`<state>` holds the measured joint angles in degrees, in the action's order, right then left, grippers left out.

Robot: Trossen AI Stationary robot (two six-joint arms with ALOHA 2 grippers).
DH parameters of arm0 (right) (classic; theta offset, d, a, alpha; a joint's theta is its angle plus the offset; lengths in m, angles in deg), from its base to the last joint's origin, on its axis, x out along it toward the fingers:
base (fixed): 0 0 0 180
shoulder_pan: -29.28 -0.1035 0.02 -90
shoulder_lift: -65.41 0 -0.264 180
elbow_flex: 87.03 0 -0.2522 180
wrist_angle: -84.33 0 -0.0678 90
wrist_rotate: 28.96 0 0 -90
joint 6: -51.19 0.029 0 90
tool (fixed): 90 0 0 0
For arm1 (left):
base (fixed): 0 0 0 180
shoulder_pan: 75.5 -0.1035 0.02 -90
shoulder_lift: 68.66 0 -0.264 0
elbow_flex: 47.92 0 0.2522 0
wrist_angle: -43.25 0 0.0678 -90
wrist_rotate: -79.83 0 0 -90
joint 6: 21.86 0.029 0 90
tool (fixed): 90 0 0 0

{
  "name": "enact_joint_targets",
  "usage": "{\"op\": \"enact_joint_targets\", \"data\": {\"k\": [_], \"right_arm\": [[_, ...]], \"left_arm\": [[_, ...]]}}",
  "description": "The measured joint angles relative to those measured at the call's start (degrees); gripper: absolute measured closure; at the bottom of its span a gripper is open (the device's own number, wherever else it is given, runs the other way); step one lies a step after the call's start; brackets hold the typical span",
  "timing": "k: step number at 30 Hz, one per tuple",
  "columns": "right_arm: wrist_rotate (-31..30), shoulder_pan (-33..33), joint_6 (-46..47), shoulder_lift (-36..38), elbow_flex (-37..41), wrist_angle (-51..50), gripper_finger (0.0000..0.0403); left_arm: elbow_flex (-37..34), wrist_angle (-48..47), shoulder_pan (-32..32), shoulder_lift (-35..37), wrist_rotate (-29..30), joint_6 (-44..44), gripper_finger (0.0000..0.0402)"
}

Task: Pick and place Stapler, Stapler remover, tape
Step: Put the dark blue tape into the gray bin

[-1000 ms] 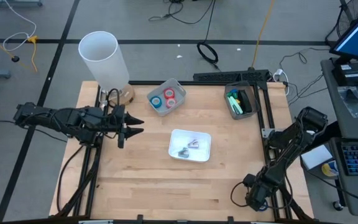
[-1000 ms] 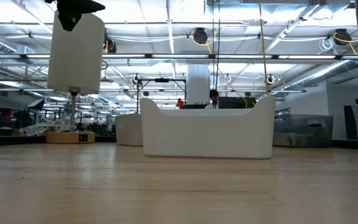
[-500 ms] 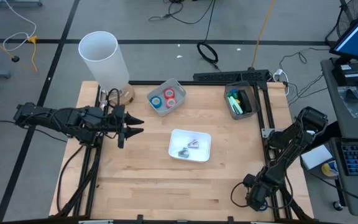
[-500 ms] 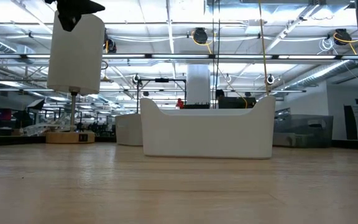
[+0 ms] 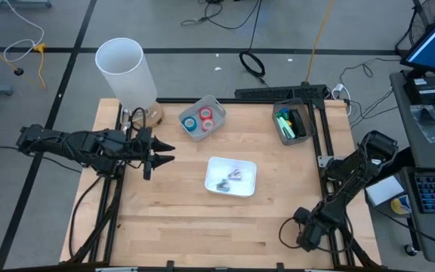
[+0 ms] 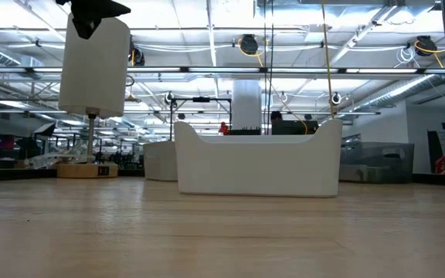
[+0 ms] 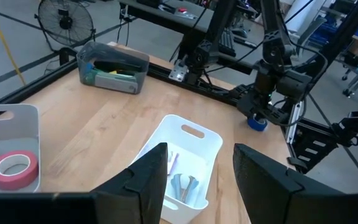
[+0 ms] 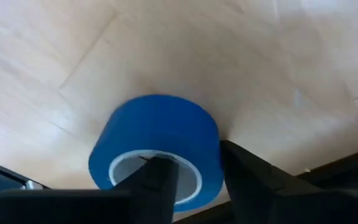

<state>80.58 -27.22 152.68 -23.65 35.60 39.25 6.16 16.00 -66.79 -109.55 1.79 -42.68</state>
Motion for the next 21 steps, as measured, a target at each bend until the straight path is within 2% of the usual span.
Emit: {"op": "enact_joint_targets", "data": {"k": [6, 9, 16, 21], "right_arm": [[0.0, 1.05, 0.27, 0.55, 0.02, -0.22, 0.0365], [-0.71, 2.25, 0.13, 2.21, 0.23, -0.5, 0.0372], [-21.62, 9.04, 0.22, 12.51, 0.26, 0.65, 0.0372], [-40.32, 17.06, -8.14, 21.26, 0.17, 7.94, 0.0372]], "left_arm": [[0.0, 0.13, 0.0, 0.0, 0.02, 0.15, 0.022], [0.0, 0.78, 0.0, 0.0, 0.04, -0.7, 0.022], [0.02, 7.29, 0.0, -0.52, 0.09, -3.73, 0.022], [0.05, 12.63, 0.0, -2.01, 0.05, -3.93, 0.022]]}}
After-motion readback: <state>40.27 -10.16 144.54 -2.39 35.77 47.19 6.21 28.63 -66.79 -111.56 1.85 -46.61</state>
